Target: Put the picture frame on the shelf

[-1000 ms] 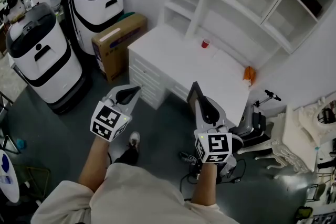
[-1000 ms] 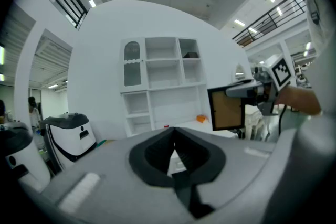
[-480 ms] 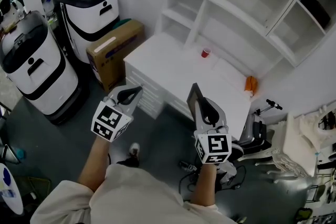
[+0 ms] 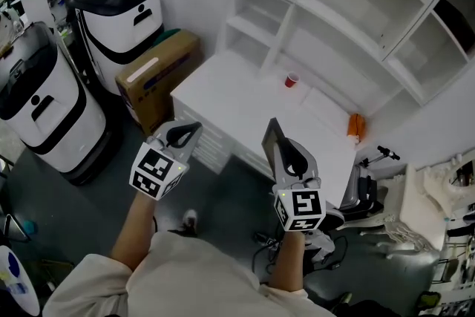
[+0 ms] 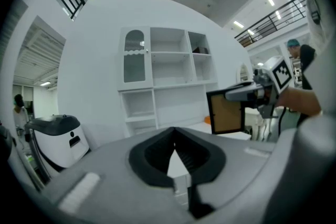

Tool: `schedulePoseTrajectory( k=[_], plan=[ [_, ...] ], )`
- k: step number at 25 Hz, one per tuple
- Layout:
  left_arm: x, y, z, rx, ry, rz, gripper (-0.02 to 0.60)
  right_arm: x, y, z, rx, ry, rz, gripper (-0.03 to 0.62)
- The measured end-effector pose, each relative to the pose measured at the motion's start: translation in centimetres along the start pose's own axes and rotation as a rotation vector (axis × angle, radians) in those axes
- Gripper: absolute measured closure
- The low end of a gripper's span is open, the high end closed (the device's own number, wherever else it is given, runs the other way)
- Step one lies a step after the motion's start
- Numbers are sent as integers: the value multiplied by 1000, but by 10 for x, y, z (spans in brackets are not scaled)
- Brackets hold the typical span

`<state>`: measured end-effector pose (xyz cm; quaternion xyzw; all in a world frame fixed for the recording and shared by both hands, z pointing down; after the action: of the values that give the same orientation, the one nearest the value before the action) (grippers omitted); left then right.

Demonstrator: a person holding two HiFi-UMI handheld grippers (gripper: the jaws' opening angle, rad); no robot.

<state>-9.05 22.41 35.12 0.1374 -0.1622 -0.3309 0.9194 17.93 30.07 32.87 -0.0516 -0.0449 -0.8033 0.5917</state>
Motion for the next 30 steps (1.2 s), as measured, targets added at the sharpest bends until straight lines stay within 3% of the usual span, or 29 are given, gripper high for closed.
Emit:
schedulePoseTrajectory(
  k=[30],
  plan=[
    [108, -138, 48, -9, 17, 99, 580, 170, 20, -18, -10, -25, 67, 520]
  ],
)
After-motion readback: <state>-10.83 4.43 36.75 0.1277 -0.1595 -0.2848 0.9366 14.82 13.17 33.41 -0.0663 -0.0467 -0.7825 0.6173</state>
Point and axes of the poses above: the fingertips, and each gripper's own axes: x forward along the fingers, y to its right, z out of its underside, the point moved 10 cm from there along -x, backward along the fingers, and after that the axes turned 13 degrees about x, right-handed, at the moved point
